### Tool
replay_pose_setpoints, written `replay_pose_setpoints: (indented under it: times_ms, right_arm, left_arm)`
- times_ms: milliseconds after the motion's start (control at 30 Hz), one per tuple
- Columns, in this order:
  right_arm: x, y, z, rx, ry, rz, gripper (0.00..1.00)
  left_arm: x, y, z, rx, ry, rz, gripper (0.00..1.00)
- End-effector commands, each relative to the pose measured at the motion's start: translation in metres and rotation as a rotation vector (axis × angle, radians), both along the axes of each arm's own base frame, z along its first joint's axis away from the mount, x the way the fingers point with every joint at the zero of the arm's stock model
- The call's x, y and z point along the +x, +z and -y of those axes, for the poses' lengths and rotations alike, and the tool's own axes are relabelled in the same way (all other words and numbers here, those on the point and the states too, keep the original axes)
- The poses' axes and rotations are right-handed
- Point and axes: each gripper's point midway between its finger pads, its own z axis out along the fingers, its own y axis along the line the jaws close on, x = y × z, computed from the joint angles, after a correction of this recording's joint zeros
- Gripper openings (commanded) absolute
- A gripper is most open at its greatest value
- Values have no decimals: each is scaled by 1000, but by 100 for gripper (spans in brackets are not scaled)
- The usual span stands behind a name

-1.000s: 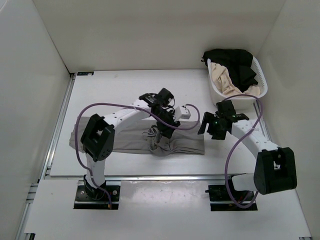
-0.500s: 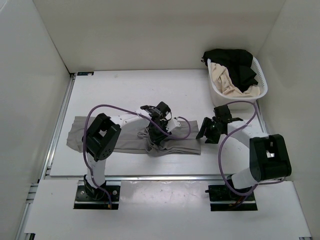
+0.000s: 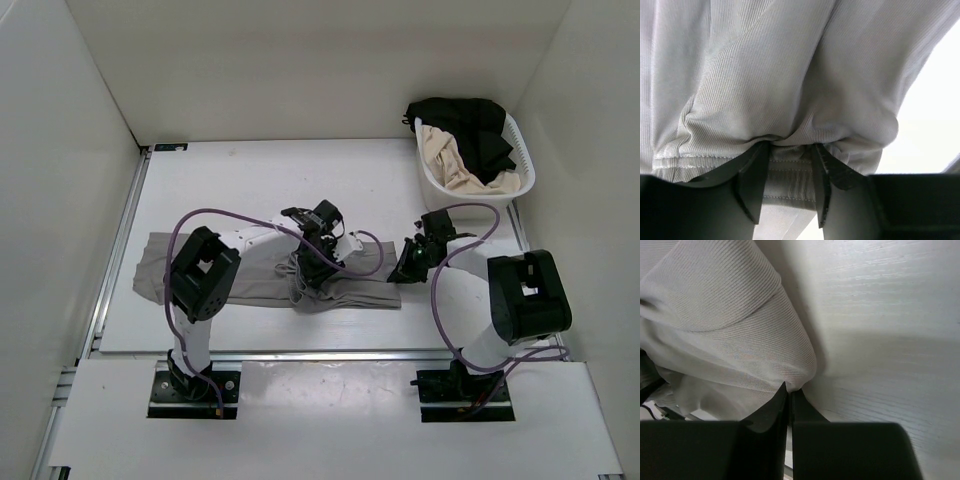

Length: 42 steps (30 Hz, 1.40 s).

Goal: Fold and stack the trousers
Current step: Fold the trousers

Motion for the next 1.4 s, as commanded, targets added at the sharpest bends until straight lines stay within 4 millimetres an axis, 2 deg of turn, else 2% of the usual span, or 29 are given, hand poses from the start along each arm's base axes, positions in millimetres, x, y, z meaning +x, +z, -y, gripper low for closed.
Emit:
replay_pose_setpoints:
  times_ms: [0,67,133,167,200,267,300,367,400,433,500,533,667,800,933,967,1067,1167,1267,1300,1367]
  right_arm:
    - [-8,-9,16,-75,-11,-64,0]
    - [-5,-11,29,-122,-49,-75,0]
    - [1,-1,41,-146,-79,-63,0]
    - [-1,-2,46,-160,-82,-72,0]
    - [7,7,47,-166,-77,-39,0]
    - [9,16,50,-172,-70,-40,0]
    - [11,21,52,-183,-66,-28,0]
    - [18,36,61,-215,-80,3,0]
    - [21,45,66,-215,-93,27,0]
    - [20,50,72,-228,-96,31,0]
    - [27,63,86,-243,-119,68,0]
    - [23,64,91,-250,-118,51,0]
    - [22,77,115,-329,-106,54,0]
    - [23,77,125,-336,-149,46,0]
    - [10,48,117,-298,-128,-63,1]
    - [8,37,121,-321,-131,-82,4]
    - [2,23,131,-379,-140,-113,7]
    - [4,17,134,-378,-150,-112,20]
    - [9,14,139,-409,-173,-102,47]
    - [9,14,142,-422,-176,-102,67]
    - [14,15,146,-402,-200,-86,76]
  left_arm:
    - [17,59,13,-131,8,69,52]
    - [18,80,15,-177,-7,77,55]
    - [30,111,11,-227,7,125,55]
    - [33,119,6,-232,11,140,56]
    - [39,122,-13,-206,56,144,58]
    - [48,130,-41,-186,110,180,58]
    - [53,116,-77,-131,172,169,58]
    - [56,108,-115,-87,246,169,59]
    - [53,85,-154,0,323,139,59]
    - [53,75,-173,46,354,137,59]
    - [49,56,-203,107,425,115,58]
    - [43,41,-225,129,495,68,58]
    - [45,16,-262,149,632,24,58]
    - [39,-5,-274,185,661,-38,58]
    - [35,-15,-272,186,666,-75,56]
    - [40,-12,-272,181,667,-62,56]
    - [44,-9,-275,178,667,-50,56]
    - [48,-7,-284,182,692,-39,56]
    - [46,-6,-292,174,698,-41,56]
    - [45,-6,-297,174,713,-42,56]
    - [42,-8,-301,178,716,-50,56]
